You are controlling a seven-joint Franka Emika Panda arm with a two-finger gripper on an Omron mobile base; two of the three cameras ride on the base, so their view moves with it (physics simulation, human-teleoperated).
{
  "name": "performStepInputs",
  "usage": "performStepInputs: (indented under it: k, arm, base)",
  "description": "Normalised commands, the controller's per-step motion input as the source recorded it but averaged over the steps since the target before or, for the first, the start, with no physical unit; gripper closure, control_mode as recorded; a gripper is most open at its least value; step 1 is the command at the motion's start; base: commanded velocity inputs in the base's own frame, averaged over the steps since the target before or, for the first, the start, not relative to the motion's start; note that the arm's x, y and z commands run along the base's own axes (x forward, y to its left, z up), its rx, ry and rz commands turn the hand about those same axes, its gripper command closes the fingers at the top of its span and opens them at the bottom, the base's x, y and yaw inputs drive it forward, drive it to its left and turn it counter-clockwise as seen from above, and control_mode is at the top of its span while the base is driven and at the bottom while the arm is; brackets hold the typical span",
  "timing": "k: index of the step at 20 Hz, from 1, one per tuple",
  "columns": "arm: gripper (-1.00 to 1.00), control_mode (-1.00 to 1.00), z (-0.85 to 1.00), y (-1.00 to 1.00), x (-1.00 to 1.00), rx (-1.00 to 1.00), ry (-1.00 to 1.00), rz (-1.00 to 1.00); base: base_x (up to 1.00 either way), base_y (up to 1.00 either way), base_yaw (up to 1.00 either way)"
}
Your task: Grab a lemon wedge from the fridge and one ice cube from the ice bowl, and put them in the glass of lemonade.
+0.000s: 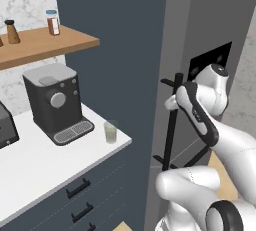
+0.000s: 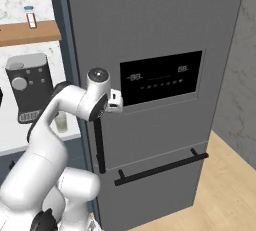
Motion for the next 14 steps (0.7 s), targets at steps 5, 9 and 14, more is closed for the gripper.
performStepInputs:
  k: [5,9,14]
  arm:
    - [-1.00,-1.00,-0.17,0.31,0.03,0.00,-0.30,-0.02]
    - [-1.00,-1.00,-0.18,0.15,0.52,0.00,-0.10,-0.06]
    - [-1.00,-1.00,-0.10,0.05,0.24,0.00,-0.01,-0.04]
  base:
    - [0.00,0.00,0.00]
    - [0.00,0.00,0.00]
    - [0.00,0.00,0.00]
